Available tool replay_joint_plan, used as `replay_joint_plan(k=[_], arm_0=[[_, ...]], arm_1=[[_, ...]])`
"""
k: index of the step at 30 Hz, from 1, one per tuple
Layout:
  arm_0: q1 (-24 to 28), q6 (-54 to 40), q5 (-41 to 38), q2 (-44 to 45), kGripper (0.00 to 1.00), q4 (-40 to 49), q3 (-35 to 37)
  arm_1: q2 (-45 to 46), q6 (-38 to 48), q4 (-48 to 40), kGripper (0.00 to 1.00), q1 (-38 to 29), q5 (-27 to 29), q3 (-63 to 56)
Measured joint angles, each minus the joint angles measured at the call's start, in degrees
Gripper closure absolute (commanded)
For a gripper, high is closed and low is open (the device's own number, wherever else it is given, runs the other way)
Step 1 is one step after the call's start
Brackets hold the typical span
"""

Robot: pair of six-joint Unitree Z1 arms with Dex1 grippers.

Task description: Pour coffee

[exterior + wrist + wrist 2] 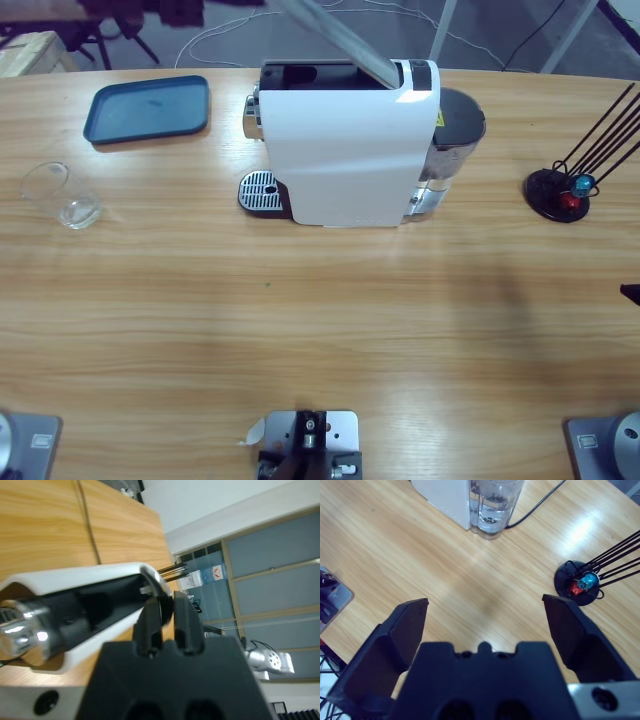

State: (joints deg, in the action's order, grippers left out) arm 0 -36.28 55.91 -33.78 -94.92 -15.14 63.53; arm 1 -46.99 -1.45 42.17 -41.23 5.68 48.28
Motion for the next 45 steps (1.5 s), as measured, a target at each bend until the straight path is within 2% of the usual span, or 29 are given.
replay_joint_plan(k=[2,3,4,5,7,10,15,16,17,20,23,24,26,30,35,40,45], arm_0=[[-0.62,-0.04,0.33,2.04,1.0,0.4,0.96],[-0.94,-0.78,0.72,3.3,0.733,0.55,2.07],[-1.46,-2.34,0.98,4.39,0.337,0.61,3.23],[-2.24,-4.43,1.35,5.45,0.213,0.63,4.31],[-4.3,-9.86,2.31,7.56,0.159,0.74,6.19],[-7.56,-19.41,5.68,10.54,0.147,4.47,7.14],[-15.23,-37.34,22.53,16.8,0.128,19.92,7.51],[-16.73,-41.19,25.07,17.74,0.111,22.91,7.51],[-18.16,-44.92,27.02,18.47,0.043,25.51,7.51],[-22.2,-53.32,33.01,19.68,0.032,33.75,7.51],[-26.04,-58.48,39.79,20.11,0.032,41.92,7.34],[-26.86,-59.74,40.96,20.5,0.032,43.32,6.69],[-27.94,-61.73,42.72,22.37,0.032,44.84,3.79],[-28.52,-63.04,45.54,27.95,0.032,45.32,-5.4],[-28.71,-60.28,46.0,34.16,0.032,45.32,-14.26],[-28.74,-57.03,46.01,36.27,0.032,45.32,-18.24],[-28.74,-53.74,47.11,36.38,0.032,45.32,-20.35]], arm_1=[[0.0,0.0,0.0,0.0,0.0,0.0,0.0],[0.0,0.0,0.0,0.0,0.0,-0.04,0.0],[0.0,0.0,0.0,0.0,0.0,-0.07,0.0],[-0.09,0.0,0.0,0.0,0.0,-0.07,0.01],[-0.77,0.03,0.03,0.0,0.0,0.02,0.11],[-2.62,1.42,0.04,0.0,-0.03,1.84,0.13],[-0.91,6.02,-1.56,0.005,-0.08,10.23,-0.68],[-0.64,6.27,-1.89,0.018,-0.09,11.09,-0.83],[-0.43,6.44,-2.26,0.029,-0.09,11.69,-0.94],[-0.31,6.51,-4.23,0.141,0.31,15.13,-1.42],[-0.55,6.8,-10.48,0.166,4.78,16.56,-4.87],[-1.09,7.21,-13.44,0.214,6.76,16.56,-7.06],[-3.0,7.93,-18.25,0.276,10.37,16.68,-10.99],[-6.41,10.23,-25.92,0.276,15.97,16.61,-14.69],[-16.8,13.29,-41.91,0.276,20.75,15.0,-22.06],[-27.23,14.53,-54.91,0.276,23.44,14.38,-27.13],[-32.48,14.76,-59.71,0.276,24.99,14.01,-28.11]])
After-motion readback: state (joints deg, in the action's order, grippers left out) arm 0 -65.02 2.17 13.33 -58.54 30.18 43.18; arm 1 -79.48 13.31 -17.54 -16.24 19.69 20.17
